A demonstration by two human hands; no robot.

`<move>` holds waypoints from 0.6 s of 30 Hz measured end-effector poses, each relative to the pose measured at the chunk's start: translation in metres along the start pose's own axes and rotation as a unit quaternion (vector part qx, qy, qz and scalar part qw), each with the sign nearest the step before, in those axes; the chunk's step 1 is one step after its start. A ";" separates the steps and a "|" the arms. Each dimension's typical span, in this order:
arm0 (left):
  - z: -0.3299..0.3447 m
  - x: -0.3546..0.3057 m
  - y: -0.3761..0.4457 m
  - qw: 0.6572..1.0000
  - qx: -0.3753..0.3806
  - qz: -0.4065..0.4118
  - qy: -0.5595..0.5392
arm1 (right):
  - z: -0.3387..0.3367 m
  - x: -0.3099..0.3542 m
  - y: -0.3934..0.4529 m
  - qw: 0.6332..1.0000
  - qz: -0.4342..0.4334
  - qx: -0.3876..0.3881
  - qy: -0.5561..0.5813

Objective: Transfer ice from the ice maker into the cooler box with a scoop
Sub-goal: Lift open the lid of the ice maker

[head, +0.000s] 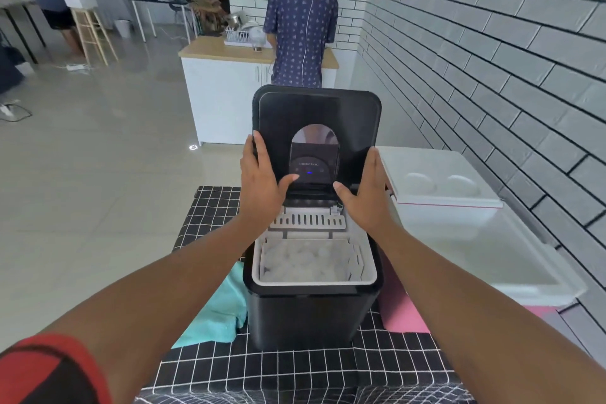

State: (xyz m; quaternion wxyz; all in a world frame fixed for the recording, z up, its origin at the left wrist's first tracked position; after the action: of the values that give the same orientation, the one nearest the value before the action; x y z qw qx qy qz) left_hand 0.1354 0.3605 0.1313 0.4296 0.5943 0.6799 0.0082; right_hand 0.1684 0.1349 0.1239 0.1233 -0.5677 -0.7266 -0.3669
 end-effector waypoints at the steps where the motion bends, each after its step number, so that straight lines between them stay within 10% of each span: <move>1: 0.002 0.002 0.000 1.000 0.006 -0.001 0.006 | 0.002 -0.002 0.001 1.000 -0.001 0.002 -0.010; 18: 0.034 -0.100 -0.024 0.998 0.014 -0.009 -0.058 | -0.069 -0.129 -0.015 0.996 -0.038 0.074 0.015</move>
State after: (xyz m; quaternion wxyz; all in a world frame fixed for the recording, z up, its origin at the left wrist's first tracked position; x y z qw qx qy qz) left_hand 0.1285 0.2547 0.1550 0.4594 0.5940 0.6592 -0.0396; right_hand 0.1807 -0.0075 0.0892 0.1614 -0.5237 -0.7707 -0.3251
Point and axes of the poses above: each hand's wrist, its own y-axis towards the middle knuckle, its own z-axis out of the palm, x = y × z, the point moved 10 cm from there along y, towards the middle knuckle
